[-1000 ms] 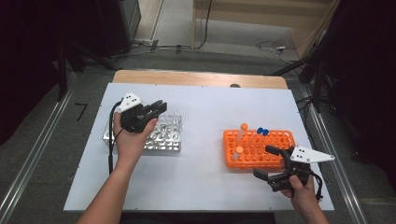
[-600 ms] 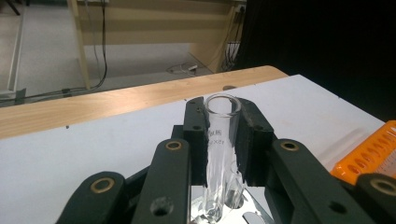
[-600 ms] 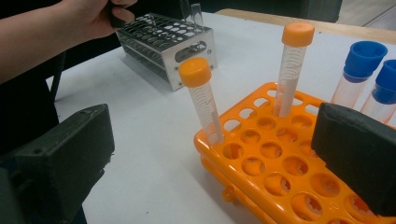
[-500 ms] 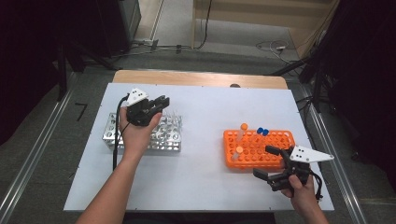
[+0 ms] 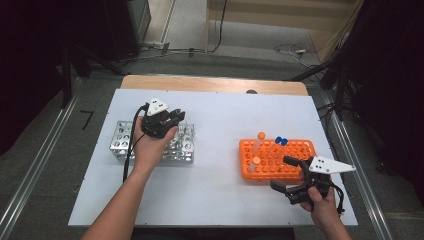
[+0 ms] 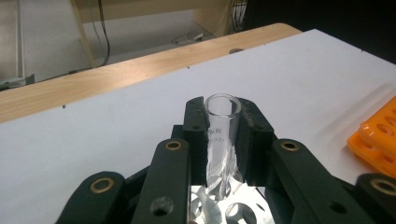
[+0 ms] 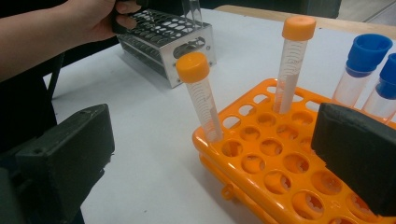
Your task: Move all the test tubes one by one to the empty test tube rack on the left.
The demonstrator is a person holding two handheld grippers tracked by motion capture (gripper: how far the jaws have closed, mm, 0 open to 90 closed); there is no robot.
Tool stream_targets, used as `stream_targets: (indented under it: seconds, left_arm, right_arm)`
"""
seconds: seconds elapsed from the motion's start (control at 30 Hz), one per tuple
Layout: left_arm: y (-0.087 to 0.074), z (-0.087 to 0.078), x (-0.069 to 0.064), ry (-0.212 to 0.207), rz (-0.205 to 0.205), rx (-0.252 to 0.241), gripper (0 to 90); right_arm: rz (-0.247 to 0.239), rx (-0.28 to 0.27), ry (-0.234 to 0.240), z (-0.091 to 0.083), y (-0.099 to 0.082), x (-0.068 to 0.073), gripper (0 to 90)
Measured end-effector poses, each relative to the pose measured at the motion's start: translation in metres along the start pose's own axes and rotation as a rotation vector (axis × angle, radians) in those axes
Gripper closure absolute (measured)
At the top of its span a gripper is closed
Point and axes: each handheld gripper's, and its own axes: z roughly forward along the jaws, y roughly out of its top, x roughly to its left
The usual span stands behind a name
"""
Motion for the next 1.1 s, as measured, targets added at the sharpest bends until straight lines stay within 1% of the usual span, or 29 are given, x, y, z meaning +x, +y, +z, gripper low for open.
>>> stream_targets:
  seconds: [0.1,0.2,0.33,0.4,0.43,0.57,0.67,0.8,0.9,0.97,1.1]
  left_arm:
    - [-0.002,0.002,0.001,-0.001,-0.006,0.024,75.8]
    - [-0.003,0.004,0.001,-0.015,-0.015,0.053,75.6]
    - [-0.003,0.004,0.002,-0.016,-0.025,0.068,75.0]
    - [-0.004,0.003,0.003,-0.023,-0.047,0.068,72.8]
    - [-0.004,0.003,0.004,-0.022,-0.052,0.072,71.2]
    - [-0.004,0.0,0.003,-0.02,-0.071,0.063,59.8]
    - [-0.005,-0.005,0.003,-0.035,-0.094,0.042,52.3]
    - [-0.007,-0.013,0.001,-0.063,-0.115,0.012,36.7]
    - [-0.009,-0.021,-0.002,-0.087,-0.108,-0.007,28.4]
    - [-0.009,-0.028,-0.005,-0.107,-0.103,-0.031,24.4]
    - [-0.011,-0.04,-0.011,-0.131,-0.097,-0.064,15.5]
  right_arm:
    - [0.005,0.001,-0.004,0.0,0.0,0.0,0.0]
    - [0.007,0.0,-0.006,0.001,-0.001,-0.001,0.0]
    - [0.011,-0.001,-0.012,0.0,-0.002,-0.003,0.0]
    - [0.012,-0.002,-0.014,0.0,-0.002,-0.004,0.0]
    - [0.013,-0.003,-0.014,0.001,-0.002,-0.004,0.0]
    - [0.014,-0.002,-0.016,0.001,-0.002,-0.004,0.0]
    - [0.015,-0.005,-0.017,0.001,-0.002,-0.004,0.0]
    - [0.02,-0.009,-0.026,0.0,-0.001,-0.006,0.0]
    - [0.024,-0.01,-0.042,-0.001,-0.001,-0.008,0.9]
    - [0.026,-0.01,-0.052,-0.001,-0.001,-0.01,1.3]
    - [0.029,-0.014,-0.065,0.0,-0.001,-0.015,1.5]
